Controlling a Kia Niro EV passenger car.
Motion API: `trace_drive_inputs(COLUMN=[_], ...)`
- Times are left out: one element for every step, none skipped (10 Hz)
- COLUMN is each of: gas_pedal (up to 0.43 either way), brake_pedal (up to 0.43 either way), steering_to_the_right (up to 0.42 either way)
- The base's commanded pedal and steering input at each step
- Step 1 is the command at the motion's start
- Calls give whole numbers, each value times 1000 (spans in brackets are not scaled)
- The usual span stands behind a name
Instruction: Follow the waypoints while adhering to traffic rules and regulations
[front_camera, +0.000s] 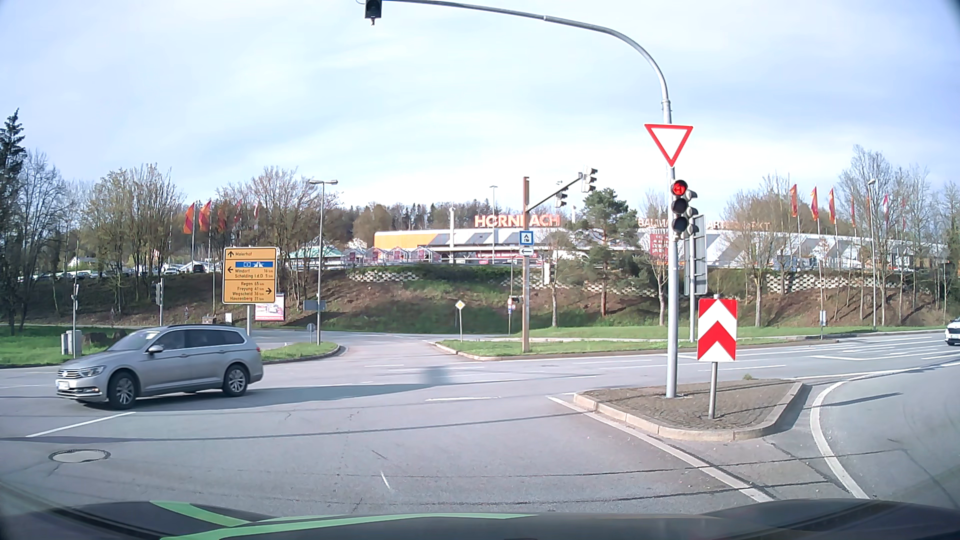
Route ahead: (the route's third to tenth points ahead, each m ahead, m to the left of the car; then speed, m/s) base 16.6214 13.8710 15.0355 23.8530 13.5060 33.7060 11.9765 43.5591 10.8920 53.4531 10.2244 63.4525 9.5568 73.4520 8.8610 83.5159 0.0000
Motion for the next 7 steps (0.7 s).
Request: trace_drive_inputs(gas_pedal=[0,0,0,0,0,0,0], brake_pedal=[402,402,402,402,402,402,402], steering_to_the_right=[-2,-2,-2,-2,-2,-2,-2])
